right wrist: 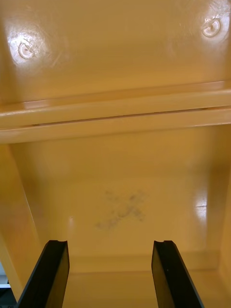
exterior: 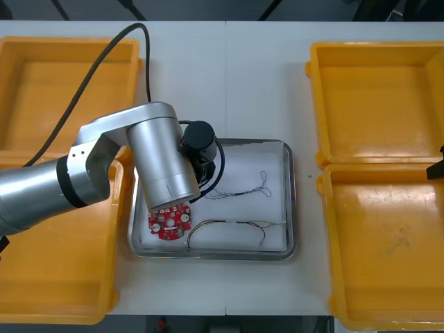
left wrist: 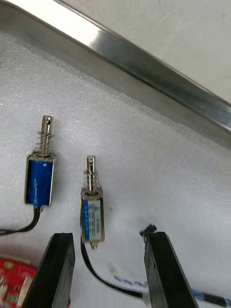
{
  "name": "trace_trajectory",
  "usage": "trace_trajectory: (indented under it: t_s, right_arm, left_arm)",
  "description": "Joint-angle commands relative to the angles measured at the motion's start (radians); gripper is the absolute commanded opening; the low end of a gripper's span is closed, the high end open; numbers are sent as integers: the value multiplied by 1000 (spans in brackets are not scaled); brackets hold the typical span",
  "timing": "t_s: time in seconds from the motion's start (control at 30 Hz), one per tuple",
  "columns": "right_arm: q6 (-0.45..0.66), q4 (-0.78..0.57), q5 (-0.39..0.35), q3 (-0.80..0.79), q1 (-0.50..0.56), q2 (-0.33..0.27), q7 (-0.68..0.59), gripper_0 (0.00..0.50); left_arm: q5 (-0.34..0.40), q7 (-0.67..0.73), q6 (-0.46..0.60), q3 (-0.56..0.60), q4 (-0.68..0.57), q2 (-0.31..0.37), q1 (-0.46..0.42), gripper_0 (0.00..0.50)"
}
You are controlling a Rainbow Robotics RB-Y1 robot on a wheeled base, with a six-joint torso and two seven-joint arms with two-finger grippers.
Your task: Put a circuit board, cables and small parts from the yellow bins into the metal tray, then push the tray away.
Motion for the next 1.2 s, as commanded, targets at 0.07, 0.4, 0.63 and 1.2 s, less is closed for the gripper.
trace_trajectory:
  t_s: [0.07,0.4,0.63,1.2]
  right_arm:
    - [4,-41,-4,-30,11,-43,29,500]
    - [4,-104,-19,-5,8,-42,37,500]
    - [4,-156,-27,95,-41,-42,43,500]
    - [-2,-176,-82,438,-256,6,74,500]
  left_arm:
    - [84,-7,98,162,-131,39,5,476]
    - [317,-105,222,412,-250,161,4,500]
    - [526,-260,256,562,-258,305,5,500]
    - [675,-679,124,668,-232,625,194,500]
